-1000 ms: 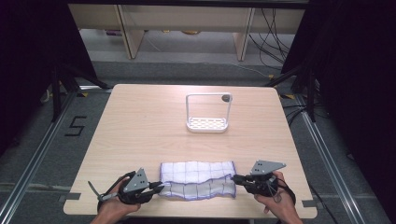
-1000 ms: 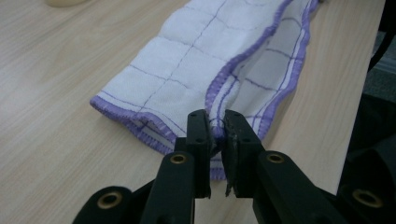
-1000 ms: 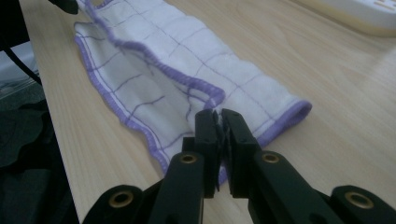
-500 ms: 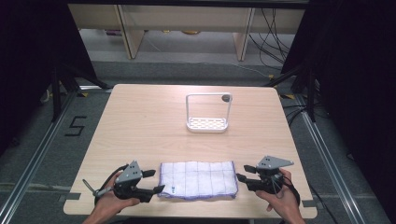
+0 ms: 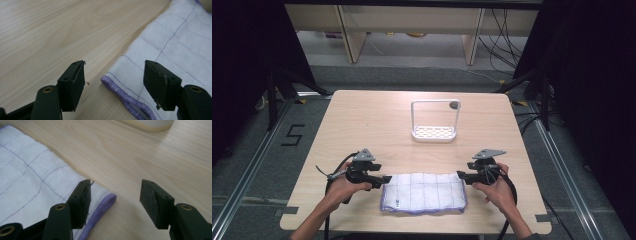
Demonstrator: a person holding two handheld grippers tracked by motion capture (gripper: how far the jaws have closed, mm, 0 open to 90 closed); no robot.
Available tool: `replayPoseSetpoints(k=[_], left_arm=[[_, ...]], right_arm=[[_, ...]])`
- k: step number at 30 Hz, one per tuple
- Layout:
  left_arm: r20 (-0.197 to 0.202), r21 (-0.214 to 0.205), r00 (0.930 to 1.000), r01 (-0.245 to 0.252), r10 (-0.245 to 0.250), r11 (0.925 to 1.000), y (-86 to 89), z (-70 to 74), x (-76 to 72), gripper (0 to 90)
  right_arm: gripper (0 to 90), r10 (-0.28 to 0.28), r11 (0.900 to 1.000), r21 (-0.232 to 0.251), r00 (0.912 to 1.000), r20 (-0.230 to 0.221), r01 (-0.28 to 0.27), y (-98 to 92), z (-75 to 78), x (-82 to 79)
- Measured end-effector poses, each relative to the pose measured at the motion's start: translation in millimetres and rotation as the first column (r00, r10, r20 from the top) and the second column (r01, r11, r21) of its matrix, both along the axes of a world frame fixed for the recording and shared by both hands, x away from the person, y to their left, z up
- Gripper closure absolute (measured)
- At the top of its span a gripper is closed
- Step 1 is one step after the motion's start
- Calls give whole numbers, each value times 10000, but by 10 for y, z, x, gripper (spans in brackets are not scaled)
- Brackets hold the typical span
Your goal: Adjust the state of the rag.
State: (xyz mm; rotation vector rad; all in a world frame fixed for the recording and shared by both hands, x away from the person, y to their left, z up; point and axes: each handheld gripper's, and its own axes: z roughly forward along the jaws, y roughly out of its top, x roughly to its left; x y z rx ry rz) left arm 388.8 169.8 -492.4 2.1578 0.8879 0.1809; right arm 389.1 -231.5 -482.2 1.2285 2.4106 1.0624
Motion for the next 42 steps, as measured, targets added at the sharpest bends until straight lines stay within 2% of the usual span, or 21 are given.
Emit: replayPoseSetpoints(k=[3, 5, 6, 9, 10, 11, 12, 16, 19, 21, 24, 26, 29, 30, 32, 35, 36, 37, 38, 39, 42], left_arm=[[9, 153, 9999, 131, -131, 9998, -44, -32, 0, 348], [37, 253, 9995, 311, -312, 9992, -85, -64, -10, 352], [56, 482, 9983, 583, -586, 9971, -121, -104, -16, 352], [47, 554, 9978, 656, -660, 9963, -153, -141, -28, 366], [56, 508, 9984, 553, -557, 9972, -166, -156, -39, 373], [186, 637, 9971, 723, -736, 9953, -164, -160, -32, 385], [147, 506, 9975, 680, -688, 9964, -172, -170, -43, 401], [371, 843, 9948, 917, -951, 9922, -176, -181, -58, 433], [437, 769, 9927, 1089, -1125, 9911, -167, -193, -70, 483], [439, 770, 9911, 1220, -1256, 9895, -161, -192, -74, 510], [448, 685, 9894, 1346, -1379, 9885, -164, -195, -94, 564], [417, 667, 9881, 1453, -1482, 9871, -164, -194, -102, 603], [397, 357, 9891, 1403, -1417, 9895, -169, -207, -110, 660], [404, 544, 9860, 1598, -1620, 9857, -151, -202, -102, 660], [402, 325, 9877, 1496, -1508, 9882, -168, -212, -122, 710], [521, 587, 9832, 1718, -1749, 9834, -175, -197, -137, 733], [575, 550, 9855, 1567, -1598, 9861, -189, -202, -151, 742], [642, 760, 9810, 1781, -1831, 9811, -183, -190, -150, 747], [652, 768, 9836, 1630, -1681, 9836, -193, -193, -163, 750], [739, 807, 9818, 1690, -1750, 9823, -195, -192, -162, 751], [831, 998, 9801, 1716, -1801, 9801, -204, -183, -177, 759]], right_arm=[[428, 169, 9995, -260, 9997, -201, -175, 39, -11, 5], [427, 217, 9993, -291, 9998, 7, -216, 53, -39, 8], [427, 295, 9991, -295, 9992, -265, -303, 81, -49, -11], [425, 431, 9985, -345, 9990, -114, -435, 109, -94, -10], [426, 434, 9978, -480, 9983, -399, -453, 115, -77, -19], [427, 391, 9981, -456, 9989, -247, -402, 134, -104, -17], [430, 435, 9971, -604, 9979, -479, -463, 141, -100, -20], [439, 473, 9953, -825, 9981, -400, -505, 162, -183, 0], [475, 602, 9932, -968, 9967, -542, -652, 160, -184, -1], [493, 769, 9914, -1043, 9966, -286, -795, 163, -202, 2], [542, 904, 9899, -1056, 9950, -425, -944, 173, -188, -10], [562, 1030, 9887, -1076, 9946, -148, -1041, 180, -209, -7], [621, 1152, 9868, -1105, 9927, -362, -1186, 191, -182, -26], [646, 1305, 9845, -1150, 9912, -213, -1321, 193, -190, -20], [697, 1385, 9829, -1214, 9903, -104, -1387, 223, -193, -45], [721, 1441, 9815, -1281, 9896, 41, -1424, 225, -197, -44], [731, 1471, 9815, -1235, 9891, -5, -1460, 226, -194, -48], [737, 1476, 9818, -1205, 9890, -23, -1468, 231, -193, -49], [742, 1663, 9770, -1347, 9861, -55, -1655, 219, -182, -43], [747, 1889, 9733, -1331, 9820, -2, -1872, 219, -191, -32], [764, 1891, 9714, -1483, 9819, 108, -1855, 222, -195, -26]])
